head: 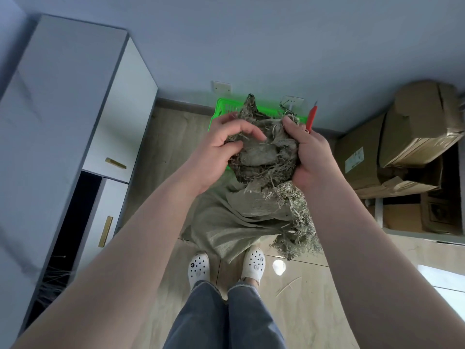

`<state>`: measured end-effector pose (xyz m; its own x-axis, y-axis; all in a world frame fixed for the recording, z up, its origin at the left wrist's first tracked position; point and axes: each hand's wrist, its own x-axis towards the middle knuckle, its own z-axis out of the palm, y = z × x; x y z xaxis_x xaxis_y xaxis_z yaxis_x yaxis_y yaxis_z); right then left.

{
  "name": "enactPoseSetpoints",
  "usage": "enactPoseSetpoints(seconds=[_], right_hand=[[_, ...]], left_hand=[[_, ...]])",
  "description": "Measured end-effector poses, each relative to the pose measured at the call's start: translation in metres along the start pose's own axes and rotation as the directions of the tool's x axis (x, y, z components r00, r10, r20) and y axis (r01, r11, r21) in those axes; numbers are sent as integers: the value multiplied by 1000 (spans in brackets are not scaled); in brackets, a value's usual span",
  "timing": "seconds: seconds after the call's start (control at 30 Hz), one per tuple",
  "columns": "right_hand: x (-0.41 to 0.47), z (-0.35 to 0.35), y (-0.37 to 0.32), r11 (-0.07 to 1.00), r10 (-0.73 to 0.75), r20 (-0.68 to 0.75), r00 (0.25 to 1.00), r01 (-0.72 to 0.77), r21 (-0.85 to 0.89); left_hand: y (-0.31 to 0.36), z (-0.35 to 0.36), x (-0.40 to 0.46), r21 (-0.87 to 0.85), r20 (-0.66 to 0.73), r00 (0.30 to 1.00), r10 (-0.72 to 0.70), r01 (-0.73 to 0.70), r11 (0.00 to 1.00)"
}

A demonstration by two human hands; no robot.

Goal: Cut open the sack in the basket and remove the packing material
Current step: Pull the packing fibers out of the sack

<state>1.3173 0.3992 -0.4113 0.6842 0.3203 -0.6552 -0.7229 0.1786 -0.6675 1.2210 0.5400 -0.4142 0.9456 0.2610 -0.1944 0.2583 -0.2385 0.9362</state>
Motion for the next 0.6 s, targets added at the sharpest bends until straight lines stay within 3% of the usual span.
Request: enactPoseSetpoints(seconds=[0.1, 0.23, 0.37, 0.47, 0.53, 0.6], right_hand=[[0, -3, 1, 998, 34, 53, 998, -36, 44], [2, -5, -1, 995, -56, 55, 997, 51, 91], [2, -5, -3, 990, -132, 10, 991, 131, 55], [4, -6, -3, 991, -137, -36, 990, 137, 7], [8, -11, -5, 965, -193, -88, 977, 173, -195], [5, -18, -12, 846, -287, -142, 947, 181, -501]], left_hand=[[6, 3, 2, 93, 31, 994, -102, 98, 991], [5, 7, 7, 335, -55, 997, -47, 63, 940], [3, 7, 12, 406, -42, 999, 22, -3, 914], [1, 6, 12, 369, -2, 1000, 28, -26, 929], [-3, 5, 12, 307, 0, 1000, 29, -28, 951], [-8, 2, 11, 258, -11, 1000, 12, -9, 966]])
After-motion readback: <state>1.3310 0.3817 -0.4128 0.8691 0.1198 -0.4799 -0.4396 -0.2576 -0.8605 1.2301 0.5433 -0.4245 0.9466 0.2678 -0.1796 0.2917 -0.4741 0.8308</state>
